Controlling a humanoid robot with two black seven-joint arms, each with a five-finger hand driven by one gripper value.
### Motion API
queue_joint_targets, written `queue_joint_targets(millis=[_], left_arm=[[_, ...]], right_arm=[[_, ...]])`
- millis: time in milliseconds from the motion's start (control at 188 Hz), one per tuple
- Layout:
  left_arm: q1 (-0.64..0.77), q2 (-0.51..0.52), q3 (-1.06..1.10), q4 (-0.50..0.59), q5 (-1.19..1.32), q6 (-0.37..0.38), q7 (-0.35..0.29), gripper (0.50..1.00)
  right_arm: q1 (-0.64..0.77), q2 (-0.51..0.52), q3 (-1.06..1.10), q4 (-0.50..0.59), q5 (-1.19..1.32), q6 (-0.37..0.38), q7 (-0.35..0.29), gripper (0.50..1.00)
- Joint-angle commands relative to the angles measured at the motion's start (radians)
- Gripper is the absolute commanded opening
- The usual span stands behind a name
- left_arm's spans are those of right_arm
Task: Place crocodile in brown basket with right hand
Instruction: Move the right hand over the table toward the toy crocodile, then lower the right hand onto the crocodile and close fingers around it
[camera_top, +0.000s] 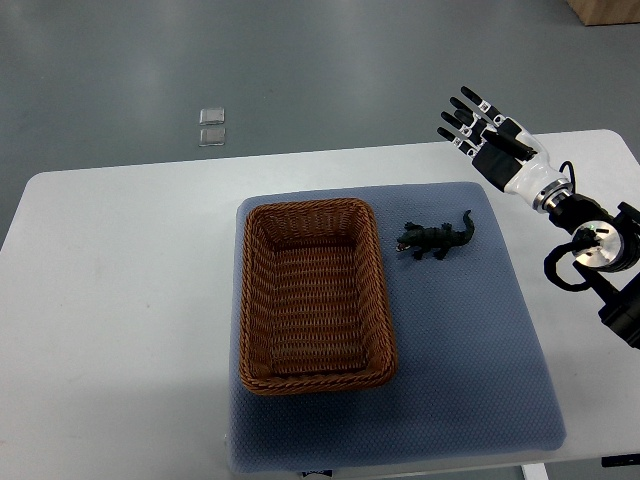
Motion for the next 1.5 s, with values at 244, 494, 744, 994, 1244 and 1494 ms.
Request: queue_joint_targets(millis=[244,494,744,994,1244,1494], left_arm=[[0.000,0.000,0.000,0.027,0.000,0.000,0.000,1.000],[0.000,0.000,0.002,0.031,0.000,0.000,0.001,1.000],[0.000,0.000,0.002,0.027,0.002,-0.002,0.001,1.000],[0.000,0.000,0.002,0.018,0.002,-0.005,0.001,1.000],[0.000,0.000,0.002,0.018,0.002,-0.008,0.001,1.000],[0.000,0.000,0.002,0.016,0.002,-0.014,0.001,1.000]], right_arm=[[0.002,-0.002,-0.006,0.000,-0.003,0.016,0.000,0.928],[0.026,-0.042,-0.023,0.003,-0.021,0.043,-0.003,0.926],[0.138,-0.149,-0.109,0.021,-0.420,0.117,-0.003,0.926],[0.324,-0.241,-0.256,0.078,-0.885,0.206,-0.003,0.928],[0.525,-0.275,-0.549,0.184,-1.031,0.206,-0.156,0.928],[0.601,-0.252,-0.675,0.196,-1.028,0.206,-0.247,0.928]])
